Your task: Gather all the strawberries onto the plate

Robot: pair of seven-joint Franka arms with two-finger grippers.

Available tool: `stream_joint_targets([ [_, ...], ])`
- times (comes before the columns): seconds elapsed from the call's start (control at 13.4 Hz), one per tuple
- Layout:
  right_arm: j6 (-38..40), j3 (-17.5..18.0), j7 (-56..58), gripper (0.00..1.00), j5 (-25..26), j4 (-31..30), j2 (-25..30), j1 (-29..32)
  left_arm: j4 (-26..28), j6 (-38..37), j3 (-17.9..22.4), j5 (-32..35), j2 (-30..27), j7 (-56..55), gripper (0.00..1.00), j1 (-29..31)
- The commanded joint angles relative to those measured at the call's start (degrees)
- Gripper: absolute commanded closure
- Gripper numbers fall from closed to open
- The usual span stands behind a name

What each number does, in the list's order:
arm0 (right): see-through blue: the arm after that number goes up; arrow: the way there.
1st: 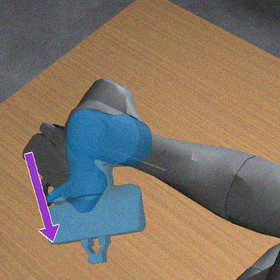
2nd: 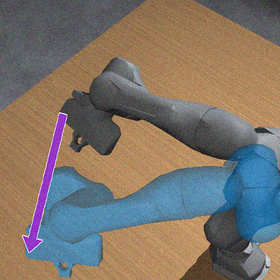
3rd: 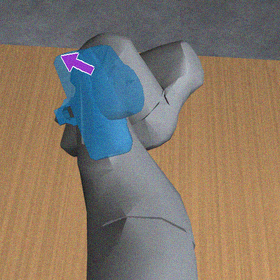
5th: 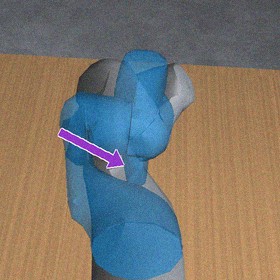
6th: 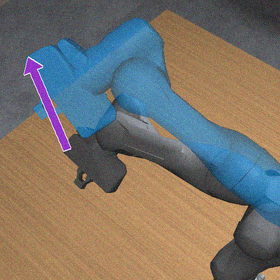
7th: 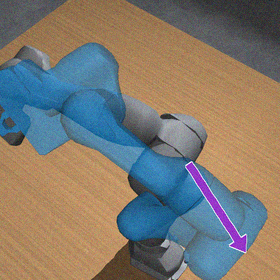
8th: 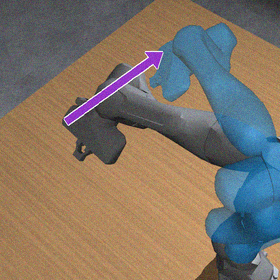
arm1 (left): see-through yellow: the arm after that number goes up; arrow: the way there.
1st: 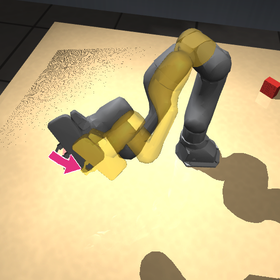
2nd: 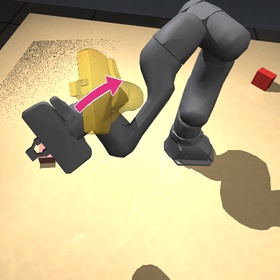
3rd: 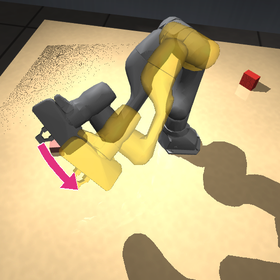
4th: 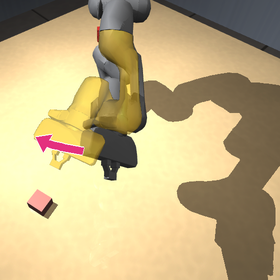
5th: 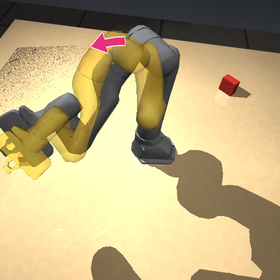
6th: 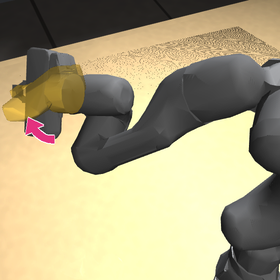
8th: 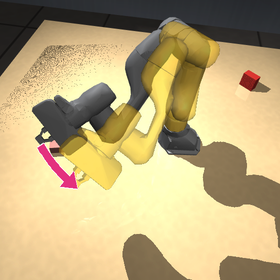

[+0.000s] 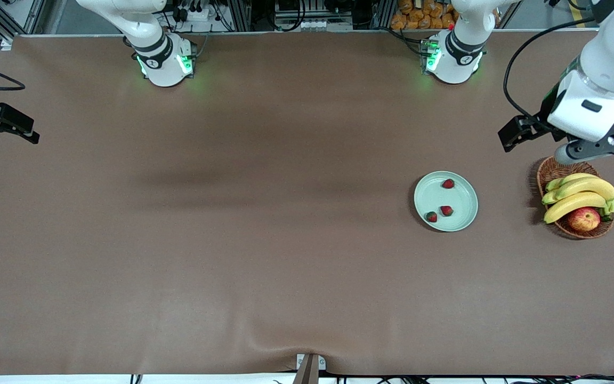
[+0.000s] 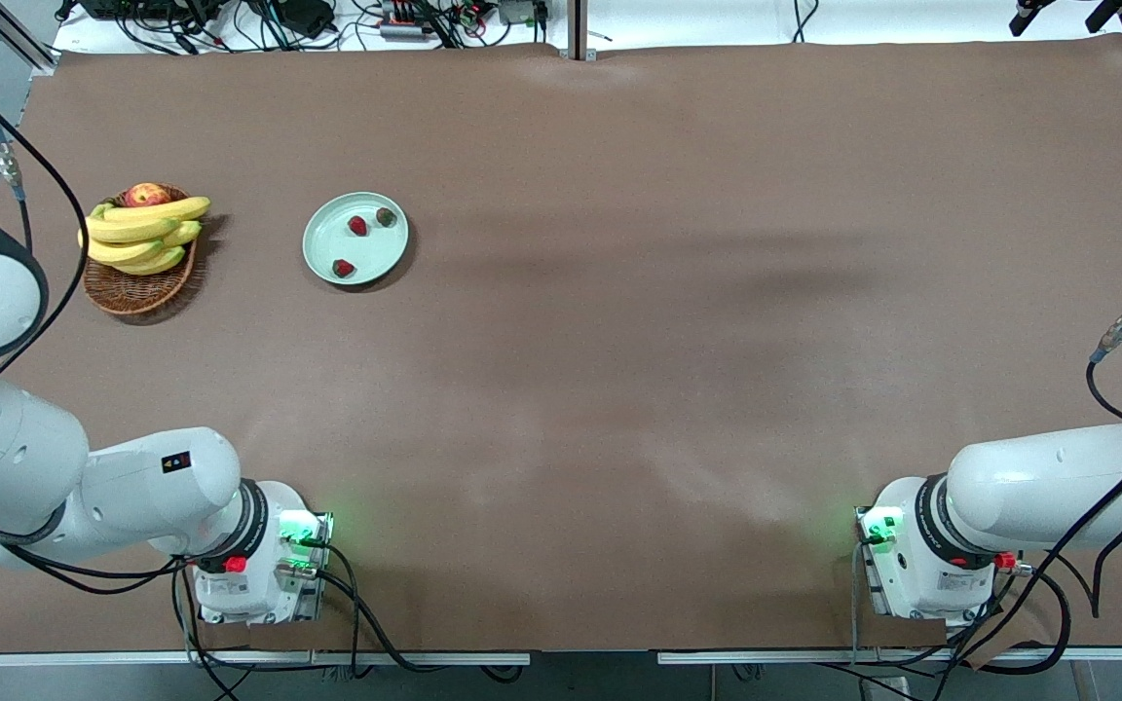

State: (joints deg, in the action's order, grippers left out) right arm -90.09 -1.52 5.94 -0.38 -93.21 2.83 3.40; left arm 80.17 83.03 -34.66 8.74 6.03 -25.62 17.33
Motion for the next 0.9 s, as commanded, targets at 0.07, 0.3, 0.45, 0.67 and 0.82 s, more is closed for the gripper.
stream_joint_targets([
  [0.07, 0.7, 0.2, 0.7, 0.0, 0.1, 0.7, 0.2, 0.0, 1.2, -0.2, 2.0, -3.2, -3.7, 5.7, 0.0, 0.7],
  [0.3, 0.6, 0.2, 0.7, 0.0, 0.1, 0.7, 0.2, 0.0, 2.0, -0.3, 12.4, -5.3, -5.3, 6.2, 0.0, -7.4],
  [0.45, 0.6, 0.2, 0.7, 0.0, 0.1, 0.7, 0.2, 0.0, 3.0, -0.9, 19.2, -5.5, -6.3, 6.2, 0.0, -13.7],
  [0.67, 0.6, 0.2, 0.6, 0.0, 0.1, 0.7, 0.1, -0.1, 4.5, -0.9, 27.0, -7.3, -8.0, 6.3, 0.0, -19.7],
  [0.82, 0.6, 0.2, 0.6, 0.0, 0.1, 0.7, 0.1, -0.1, 6.4, -0.9, 30.2, -8.0, -9.8, 6.2, 0.0, -22.1],
])
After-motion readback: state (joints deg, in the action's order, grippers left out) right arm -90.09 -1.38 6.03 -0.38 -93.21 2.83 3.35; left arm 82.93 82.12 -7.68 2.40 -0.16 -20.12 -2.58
